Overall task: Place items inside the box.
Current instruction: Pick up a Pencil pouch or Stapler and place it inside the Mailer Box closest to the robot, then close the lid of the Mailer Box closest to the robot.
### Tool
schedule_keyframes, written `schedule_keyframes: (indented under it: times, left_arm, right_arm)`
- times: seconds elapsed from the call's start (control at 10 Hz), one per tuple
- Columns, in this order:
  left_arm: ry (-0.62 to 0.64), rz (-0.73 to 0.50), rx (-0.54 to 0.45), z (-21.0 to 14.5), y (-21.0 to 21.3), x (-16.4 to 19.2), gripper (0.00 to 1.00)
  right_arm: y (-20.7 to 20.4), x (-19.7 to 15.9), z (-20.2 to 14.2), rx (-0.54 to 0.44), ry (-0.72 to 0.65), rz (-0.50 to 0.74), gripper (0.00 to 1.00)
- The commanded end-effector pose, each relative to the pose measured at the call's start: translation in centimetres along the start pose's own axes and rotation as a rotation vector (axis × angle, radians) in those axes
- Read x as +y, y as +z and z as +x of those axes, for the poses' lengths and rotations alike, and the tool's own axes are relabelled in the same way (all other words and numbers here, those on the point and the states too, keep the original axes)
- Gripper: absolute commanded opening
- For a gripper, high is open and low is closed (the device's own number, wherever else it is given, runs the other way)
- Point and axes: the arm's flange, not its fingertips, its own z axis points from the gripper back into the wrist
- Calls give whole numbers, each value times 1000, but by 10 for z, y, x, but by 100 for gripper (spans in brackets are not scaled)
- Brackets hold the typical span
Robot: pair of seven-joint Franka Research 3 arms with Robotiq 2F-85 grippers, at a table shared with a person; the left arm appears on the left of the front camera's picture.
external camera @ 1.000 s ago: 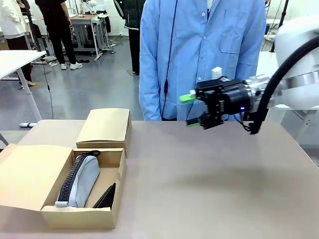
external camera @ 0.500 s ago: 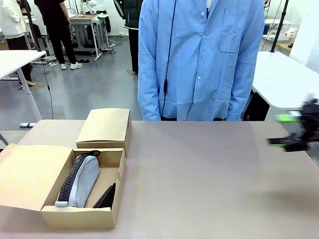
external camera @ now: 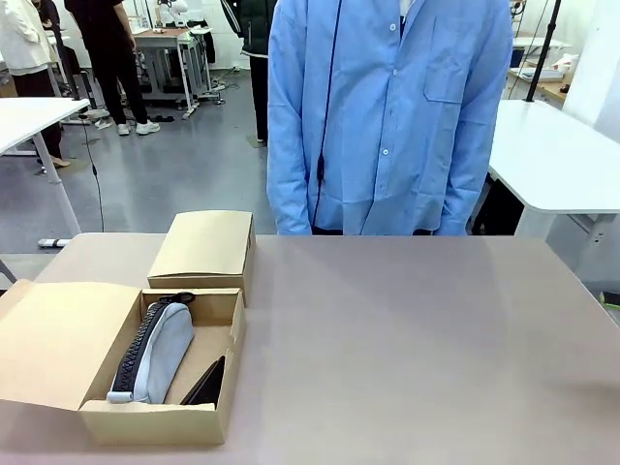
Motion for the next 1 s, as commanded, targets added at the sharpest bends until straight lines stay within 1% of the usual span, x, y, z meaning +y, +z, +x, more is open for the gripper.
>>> schedule_keyframes:
  times: [0.0,0.9]
  left_arm:
    - [-18,-26,-14,1,0,-3,100]
    - [-18,-26,-14,1,0,-3,100]
  right_arm:
    - [7,14,-3,-11,16,25,100]
    - [7,14,-3,-11,16,25,100]
